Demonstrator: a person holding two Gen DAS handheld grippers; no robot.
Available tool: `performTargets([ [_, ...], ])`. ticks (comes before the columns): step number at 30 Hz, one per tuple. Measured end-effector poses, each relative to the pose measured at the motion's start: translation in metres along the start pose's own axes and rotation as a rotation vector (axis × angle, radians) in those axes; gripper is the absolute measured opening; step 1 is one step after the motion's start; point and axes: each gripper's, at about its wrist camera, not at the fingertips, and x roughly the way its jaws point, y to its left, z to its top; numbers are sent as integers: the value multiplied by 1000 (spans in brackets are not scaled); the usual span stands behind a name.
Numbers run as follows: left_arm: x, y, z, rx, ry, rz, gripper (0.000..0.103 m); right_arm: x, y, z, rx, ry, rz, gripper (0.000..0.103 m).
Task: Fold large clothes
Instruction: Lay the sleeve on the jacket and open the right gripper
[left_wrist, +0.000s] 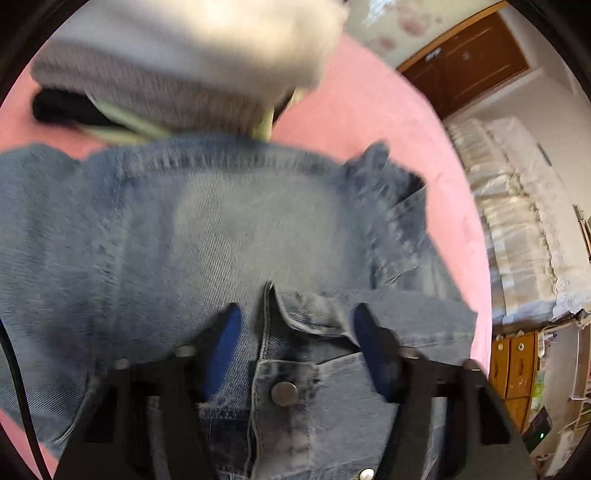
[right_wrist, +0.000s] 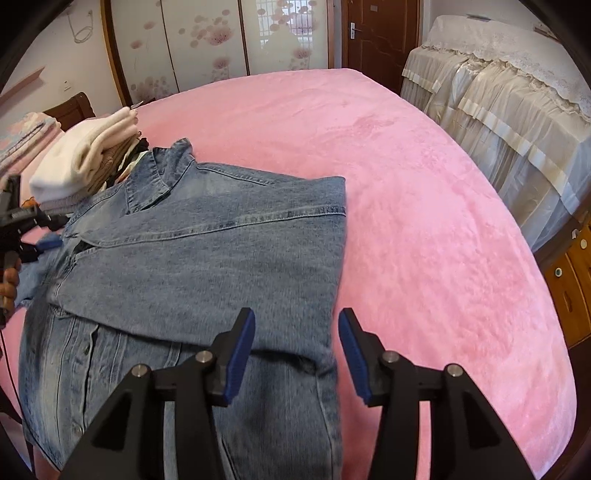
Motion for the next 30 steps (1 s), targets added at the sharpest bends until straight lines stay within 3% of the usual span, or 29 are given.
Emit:
performTargets([
  [2,15,4,0,-14,49,-29,38,6,-4,7,16,1,10,47],
  [7,31,6,-12,-5,100,-61,38,25,-23,39,58,-11,38,48],
  [10,33,2,-16,8,118,-63,38,50,-40,63,97,13,50,53],
  [12,29,-1,-18,34,101,-32,34,75,-53,81,124,43,62,53],
  [13,26,-5,-19,48,90,-18,13,89,-59,89,144,62,60,53],
  [19,-3,-66,-17,222,-71,53,10,151,-75,114,263,174,130,53],
  [21,-14,-87,-11,290,-145,79,10,152,-67,114,217,148,74,16],
  [22,-16,-92,-8,301,-166,88,10,150,-64,114,193,135,40,6],
  [26,-4,-86,10,273,-187,150,10,139,-61,116,190,53,-31,4],
  [30,32,-60,10,221,-98,224,12,156,-54,110,157,97,-80,7],
])
